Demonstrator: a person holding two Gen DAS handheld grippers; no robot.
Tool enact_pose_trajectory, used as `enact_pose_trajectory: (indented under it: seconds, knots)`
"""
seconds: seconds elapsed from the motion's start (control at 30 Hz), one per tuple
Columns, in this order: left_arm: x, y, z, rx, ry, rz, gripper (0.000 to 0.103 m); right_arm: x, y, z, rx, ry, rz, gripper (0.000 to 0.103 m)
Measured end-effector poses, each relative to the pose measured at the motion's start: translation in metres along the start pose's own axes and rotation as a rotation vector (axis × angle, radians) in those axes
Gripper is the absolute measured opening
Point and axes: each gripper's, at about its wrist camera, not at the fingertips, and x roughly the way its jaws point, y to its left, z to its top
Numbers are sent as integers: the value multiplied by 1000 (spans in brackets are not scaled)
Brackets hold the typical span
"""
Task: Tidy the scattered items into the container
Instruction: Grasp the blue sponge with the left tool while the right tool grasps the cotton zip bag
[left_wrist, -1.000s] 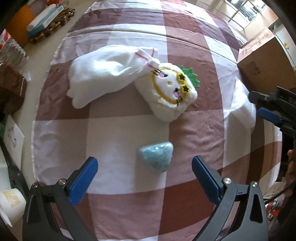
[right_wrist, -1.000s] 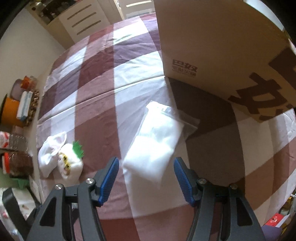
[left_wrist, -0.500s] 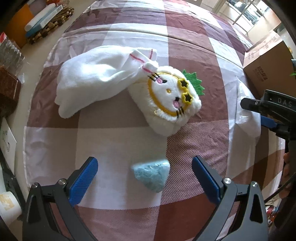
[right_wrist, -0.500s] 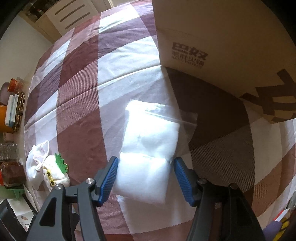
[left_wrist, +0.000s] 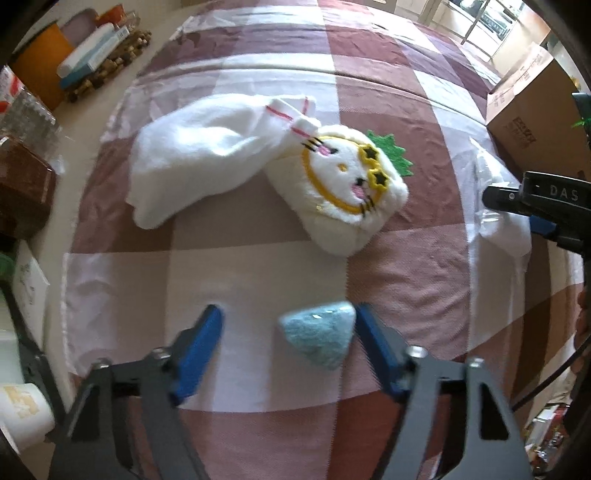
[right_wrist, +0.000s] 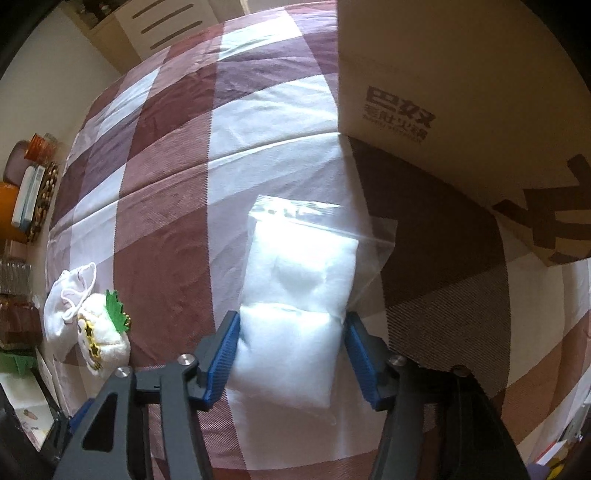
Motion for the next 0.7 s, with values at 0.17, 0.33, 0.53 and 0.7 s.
enact_pose_trajectory:
  seconds: [0.17, 0.33, 0.53, 0.7]
  knots:
    - [-5, 13, 1, -40, -13, -32, 37, -3, 3, -4, -29, -6, 11, 50]
    - [-5, 22, 2, -76, 8, -85, 34, -9, 4, -14, -47, -7, 32, 44]
    - [-14, 33, -3, -106, 18, -128, 28, -18, 5, -21, -79, 7, 70, 43]
    - [-19, 36, -5, -105, 14, -124, 27, -26, 12, -33, -112, 19, 92, 43]
